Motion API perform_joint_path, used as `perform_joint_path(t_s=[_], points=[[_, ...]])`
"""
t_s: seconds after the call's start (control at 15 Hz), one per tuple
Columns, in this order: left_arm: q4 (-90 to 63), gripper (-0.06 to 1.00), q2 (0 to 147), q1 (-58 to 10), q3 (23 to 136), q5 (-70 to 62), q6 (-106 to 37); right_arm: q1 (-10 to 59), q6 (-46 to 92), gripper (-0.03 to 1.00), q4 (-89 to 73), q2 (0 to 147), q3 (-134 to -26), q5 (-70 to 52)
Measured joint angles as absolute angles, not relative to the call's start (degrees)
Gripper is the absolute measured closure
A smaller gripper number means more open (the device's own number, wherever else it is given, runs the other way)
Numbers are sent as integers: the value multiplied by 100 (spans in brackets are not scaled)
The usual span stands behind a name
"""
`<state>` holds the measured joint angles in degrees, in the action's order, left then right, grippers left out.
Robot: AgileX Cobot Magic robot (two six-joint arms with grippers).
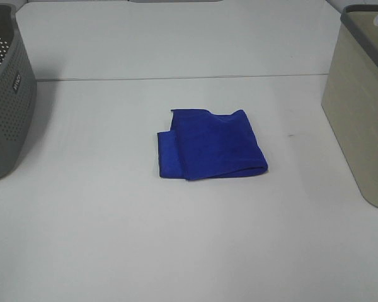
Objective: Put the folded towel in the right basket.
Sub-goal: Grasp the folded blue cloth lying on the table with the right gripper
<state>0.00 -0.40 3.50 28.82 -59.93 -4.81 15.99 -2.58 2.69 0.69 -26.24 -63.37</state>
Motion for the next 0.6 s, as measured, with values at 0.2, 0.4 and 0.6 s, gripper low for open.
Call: perform_joint_path(t_s=[0.2,0.4,0.6], points=[[0,-5,-40,350,2882,-5993,-481,1599,-258,0,269,69,-2624,-6337],[0,-5,-40,350,2882,-5993,-481,1599,-258,0,269,69,-2624,-6337],[0,-5,-40,350,2882,-5993,-481,1599,-258,0,269,69,-2624,-6337]])
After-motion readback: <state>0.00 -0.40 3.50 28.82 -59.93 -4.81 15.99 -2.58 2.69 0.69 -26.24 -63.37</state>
